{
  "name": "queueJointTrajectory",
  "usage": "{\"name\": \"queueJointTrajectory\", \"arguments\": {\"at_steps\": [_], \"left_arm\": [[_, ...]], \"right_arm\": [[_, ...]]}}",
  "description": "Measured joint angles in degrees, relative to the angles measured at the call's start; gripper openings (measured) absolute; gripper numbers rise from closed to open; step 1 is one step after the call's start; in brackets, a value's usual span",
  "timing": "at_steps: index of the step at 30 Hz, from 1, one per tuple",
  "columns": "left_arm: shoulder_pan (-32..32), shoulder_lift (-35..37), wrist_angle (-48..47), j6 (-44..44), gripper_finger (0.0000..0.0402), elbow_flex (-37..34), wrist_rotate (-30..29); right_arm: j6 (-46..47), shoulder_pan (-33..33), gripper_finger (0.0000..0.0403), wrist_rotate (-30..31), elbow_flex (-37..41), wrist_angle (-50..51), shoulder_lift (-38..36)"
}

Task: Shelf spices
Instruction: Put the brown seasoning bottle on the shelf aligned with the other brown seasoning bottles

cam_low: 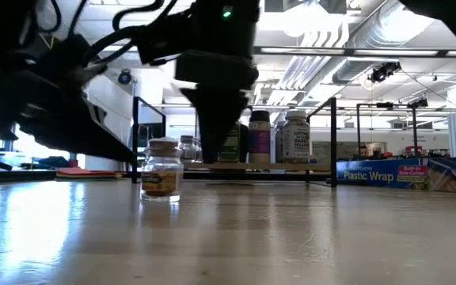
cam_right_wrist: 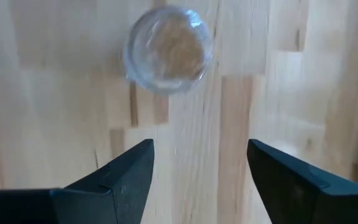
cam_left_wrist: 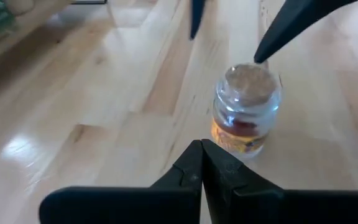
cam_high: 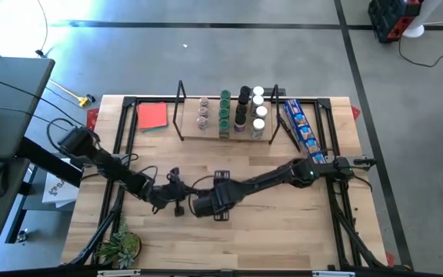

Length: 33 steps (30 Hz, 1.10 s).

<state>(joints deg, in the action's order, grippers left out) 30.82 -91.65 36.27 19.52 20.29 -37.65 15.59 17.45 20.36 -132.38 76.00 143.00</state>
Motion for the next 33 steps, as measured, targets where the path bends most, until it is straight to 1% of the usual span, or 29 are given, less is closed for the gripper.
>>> {"name": "queueJointTrajectory", "arguments": {"at_steps": [3, 6, 10, 13, 16, 22, 26, 28, 30, 33], "left_arm": [[1.78, 4.92, -6.54, 1.15, 0.0000, -0.02, -1.73], [3.59, 8.77, -9.98, 1.43, 0.0000, -0.01, -1.98], [5.55, 11.14, -11.09, 1.41, 0.0000, -0.02, -1.99], [6.41, 11.03, -11.27, 1.45, 0.0000, -0.02, -2.49], [6.55, 10.92, -11.27, 1.89, 0.0000, -0.02, -2.65], [6.75, 10.92, -11.27, 2.46, 0.0000, -0.02, -2.06], [7.47, 10.92, -11.25, 2.46, 0.0000, -0.02, -2.08], [7.82, 10.92, -11.23, 2.48, 0.0000, -0.02, -2.07], [8.14, 10.92, -11.22, 2.78, 0.0000, -0.02, -2.08], [8.39, 10.92, -11.12, 2.99, 0.0000, -0.02, -2.05]], "right_arm": [[0.43, 1.67, 0.0252, 3.52, 0.02, 2.32, 0.00], [1.33, 3.08, 0.0252, 7.83, 0.09, 6.06, -0.44], [3.39, 4.33, 0.0252, 10.62, 0.09, 11.08, -2.43], [3.43, 5.01, 0.0252, 10.99, 0.09, 12.54, -4.19], [2.45, 5.30, 0.0252, 10.01, 0.09, 12.33, -6.10], [0.56, 6.54, 0.0252, 3.51, 0.13, 9.70, -7.63], [1.48, 7.88, 0.0252, 1.09, 0.13, 9.15, -7.78], [2.66, 8.44, 0.0252, 0.96, 1.10, 8.44, -7.85], [4.41, 9.01, 0.0252, 0.77, 5.44, 7.00, -9.50], [8.45, 10.04, 0.0252, -2.57, 18.95, -0.12, -15.07]]}}
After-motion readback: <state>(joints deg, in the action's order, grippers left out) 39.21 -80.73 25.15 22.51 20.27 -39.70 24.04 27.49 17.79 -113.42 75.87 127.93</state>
